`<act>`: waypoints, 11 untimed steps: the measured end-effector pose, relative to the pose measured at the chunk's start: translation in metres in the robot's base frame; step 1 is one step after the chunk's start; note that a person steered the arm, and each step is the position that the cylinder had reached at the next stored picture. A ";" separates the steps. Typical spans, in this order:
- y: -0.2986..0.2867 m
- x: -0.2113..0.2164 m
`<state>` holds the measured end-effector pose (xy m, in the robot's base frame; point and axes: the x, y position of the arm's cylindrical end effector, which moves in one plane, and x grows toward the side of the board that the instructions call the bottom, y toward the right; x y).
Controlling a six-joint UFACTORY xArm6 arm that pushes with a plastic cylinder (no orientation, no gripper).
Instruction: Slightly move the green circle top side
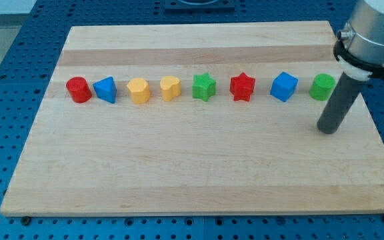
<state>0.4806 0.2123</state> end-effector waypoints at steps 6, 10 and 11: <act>0.014 -0.038; 0.022 -0.072; 0.018 -0.077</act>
